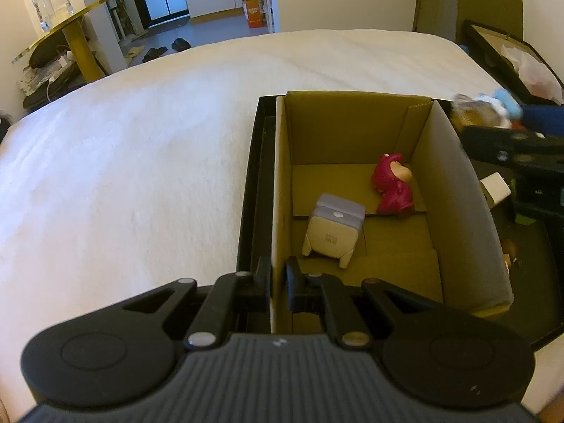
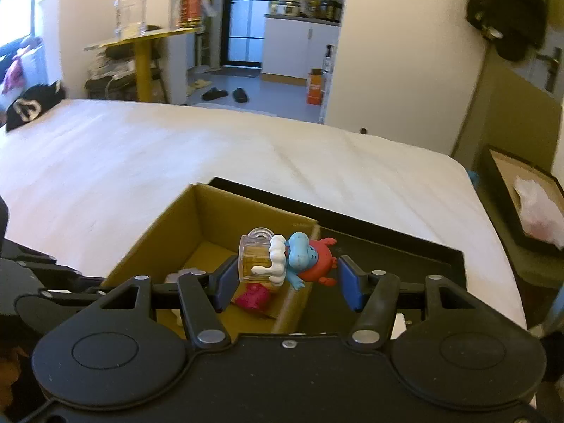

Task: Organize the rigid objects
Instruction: 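Lift the smurf figure with the right tool and carry it into the box, then open the right tool over the box and move it to the brown monkey figure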

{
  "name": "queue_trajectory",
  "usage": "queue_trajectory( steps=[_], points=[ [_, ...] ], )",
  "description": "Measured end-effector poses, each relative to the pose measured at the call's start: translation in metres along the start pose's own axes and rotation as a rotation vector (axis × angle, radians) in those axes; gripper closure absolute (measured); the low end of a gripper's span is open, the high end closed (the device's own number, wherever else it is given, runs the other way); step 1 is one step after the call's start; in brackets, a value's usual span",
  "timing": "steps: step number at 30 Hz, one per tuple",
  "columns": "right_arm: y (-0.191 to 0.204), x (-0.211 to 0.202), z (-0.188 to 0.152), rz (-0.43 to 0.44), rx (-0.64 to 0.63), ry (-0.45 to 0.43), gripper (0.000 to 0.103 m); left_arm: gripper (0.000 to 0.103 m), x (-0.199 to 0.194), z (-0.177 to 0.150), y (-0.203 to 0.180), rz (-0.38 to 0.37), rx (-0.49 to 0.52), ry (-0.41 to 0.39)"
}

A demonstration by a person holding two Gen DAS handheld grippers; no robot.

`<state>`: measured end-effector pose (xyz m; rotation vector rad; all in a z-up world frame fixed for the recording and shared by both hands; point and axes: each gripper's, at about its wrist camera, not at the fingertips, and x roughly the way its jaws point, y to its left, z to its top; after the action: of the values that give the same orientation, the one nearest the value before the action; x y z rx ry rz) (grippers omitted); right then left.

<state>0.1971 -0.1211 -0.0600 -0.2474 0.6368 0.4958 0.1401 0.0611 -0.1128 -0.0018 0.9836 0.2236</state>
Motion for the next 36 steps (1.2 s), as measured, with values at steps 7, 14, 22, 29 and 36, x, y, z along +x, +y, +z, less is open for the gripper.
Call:
queue_trajectory(
  steps=[7,14,22,29,36],
  points=[
    [0.024,0.010,0.019,0.045,-0.065,-0.020,0.044,0.095,0.003,0.000,0.006,-0.028,-0.031,0.003],
    [0.026,0.012,0.020,0.038,-0.056,0.004,0.031,0.095,0.004,-0.001,0.006,-0.031,-0.028,0.004],
    [0.016,0.007,0.006,0.014,-0.007,0.032,0.027,0.095,0.005,-0.001,0.006,-0.032,-0.024,0.006],
    [-0.004,-0.002,-0.007,-0.010,0.060,0.020,0.024,0.095,0.005,0.001,0.002,-0.020,-0.013,0.010],
    [-0.025,-0.007,-0.023,-0.019,0.123,0.017,0.024,0.095,0.003,0.001,-0.001,-0.002,0.007,0.012]
  ],
)
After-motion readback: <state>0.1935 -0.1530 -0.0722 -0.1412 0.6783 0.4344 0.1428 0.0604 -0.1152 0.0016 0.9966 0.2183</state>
